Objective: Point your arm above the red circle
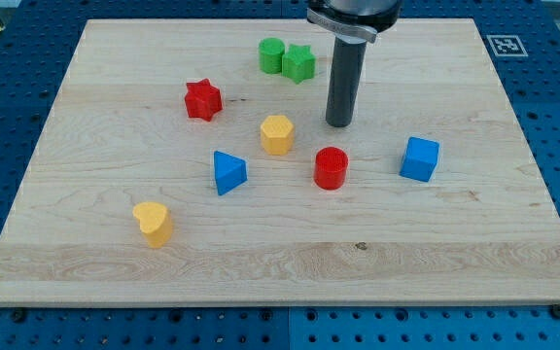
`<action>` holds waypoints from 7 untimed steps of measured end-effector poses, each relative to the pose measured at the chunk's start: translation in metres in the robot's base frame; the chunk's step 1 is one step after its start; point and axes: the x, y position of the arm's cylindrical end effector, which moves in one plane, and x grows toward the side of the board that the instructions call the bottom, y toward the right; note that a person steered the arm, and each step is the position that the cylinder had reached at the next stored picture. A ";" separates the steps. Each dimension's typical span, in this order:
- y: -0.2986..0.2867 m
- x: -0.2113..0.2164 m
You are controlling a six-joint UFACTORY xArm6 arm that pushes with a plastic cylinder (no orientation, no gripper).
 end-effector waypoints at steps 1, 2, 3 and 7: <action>-0.006 0.000; -0.006 0.001; -0.006 0.017; -0.027 0.021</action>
